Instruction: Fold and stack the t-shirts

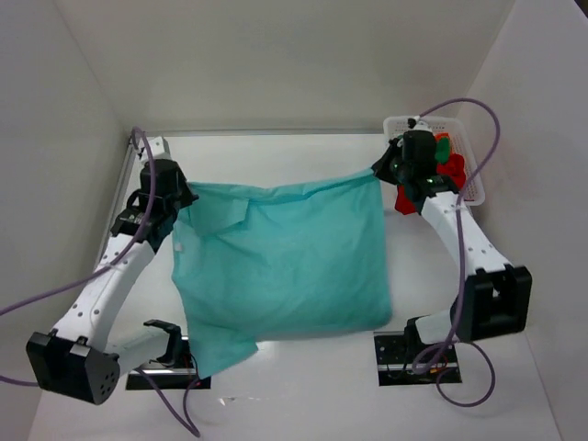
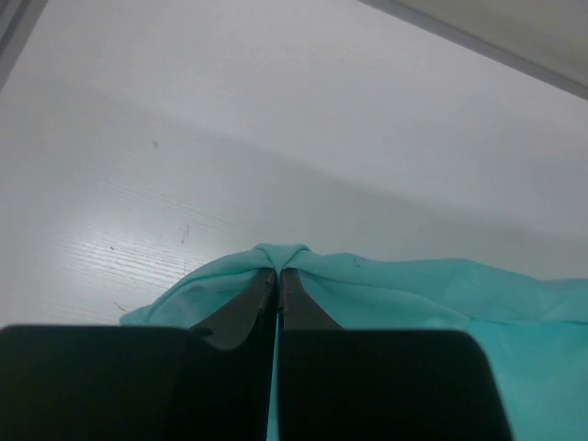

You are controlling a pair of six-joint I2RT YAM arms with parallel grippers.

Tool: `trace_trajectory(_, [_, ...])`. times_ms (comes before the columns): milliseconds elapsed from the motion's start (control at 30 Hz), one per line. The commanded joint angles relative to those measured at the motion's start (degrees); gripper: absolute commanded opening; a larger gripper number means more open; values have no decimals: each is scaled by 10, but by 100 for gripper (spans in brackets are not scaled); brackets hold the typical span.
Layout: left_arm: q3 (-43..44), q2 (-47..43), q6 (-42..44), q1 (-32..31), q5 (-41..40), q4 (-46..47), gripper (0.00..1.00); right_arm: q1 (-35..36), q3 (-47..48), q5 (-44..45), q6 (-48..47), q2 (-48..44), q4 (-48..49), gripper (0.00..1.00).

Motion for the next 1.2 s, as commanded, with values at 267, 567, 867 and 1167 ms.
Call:
trace_trajectory(267, [26,265,-54,67,-21,156,0,-3,40,-26,46,267,158,0])
trace_trajectory(567, [185,465,-34,127,42,191,0,-3,240,0,21,442,116,0])
trace_trajectory(867, [316,558,10,153,128,191,0,-3,455,22,-1,568,44,0])
trace_trajectory(1167, [395,638,20,165,166,164,0,-14,532,27,-12,621,13,0])
